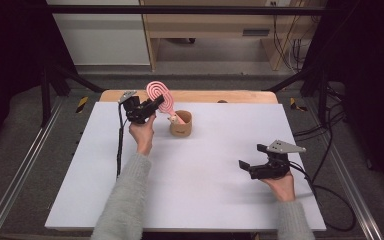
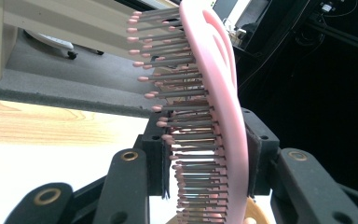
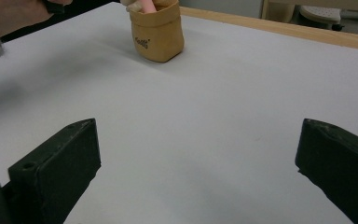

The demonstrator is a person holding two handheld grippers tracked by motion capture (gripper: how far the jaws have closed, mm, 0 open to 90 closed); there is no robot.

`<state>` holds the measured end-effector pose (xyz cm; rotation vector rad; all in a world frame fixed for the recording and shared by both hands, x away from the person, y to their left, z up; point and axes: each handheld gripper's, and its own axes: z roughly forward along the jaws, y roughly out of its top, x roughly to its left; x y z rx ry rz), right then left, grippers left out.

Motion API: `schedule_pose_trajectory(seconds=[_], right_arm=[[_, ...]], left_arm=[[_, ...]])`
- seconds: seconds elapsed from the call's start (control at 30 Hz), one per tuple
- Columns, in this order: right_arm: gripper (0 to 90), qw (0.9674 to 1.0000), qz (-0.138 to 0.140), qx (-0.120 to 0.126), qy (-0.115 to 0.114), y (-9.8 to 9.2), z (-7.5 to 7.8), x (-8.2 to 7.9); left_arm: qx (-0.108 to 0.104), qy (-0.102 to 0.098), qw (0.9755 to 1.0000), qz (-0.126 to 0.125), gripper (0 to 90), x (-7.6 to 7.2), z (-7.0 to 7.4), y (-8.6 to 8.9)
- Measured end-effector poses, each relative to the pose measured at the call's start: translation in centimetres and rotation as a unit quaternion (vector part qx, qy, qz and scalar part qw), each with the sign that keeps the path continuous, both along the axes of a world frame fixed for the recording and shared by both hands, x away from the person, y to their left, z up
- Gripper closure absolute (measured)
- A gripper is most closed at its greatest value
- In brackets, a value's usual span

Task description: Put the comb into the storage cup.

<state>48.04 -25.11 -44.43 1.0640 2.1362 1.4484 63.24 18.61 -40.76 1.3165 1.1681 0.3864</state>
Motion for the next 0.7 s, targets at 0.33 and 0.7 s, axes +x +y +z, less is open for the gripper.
schedule_pose_trajectory(seconds=[0.33, 0.7], right_arm=[[0.3, 1.0, 0.0, 0.0, 0.0, 0.0, -0.01, 0.01], [0.3, 1.0, 0.0, 0.0, 0.0, 0.0, 0.0, 0.01]], left_arm=[[0.01, -0.002, 0.9999, -0.003, 58.9, -0.16, 0.04, 0.19], [0.053, -0.008, 0.9985, -0.005, 45.2, -0.93, 0.84, 0.77]])
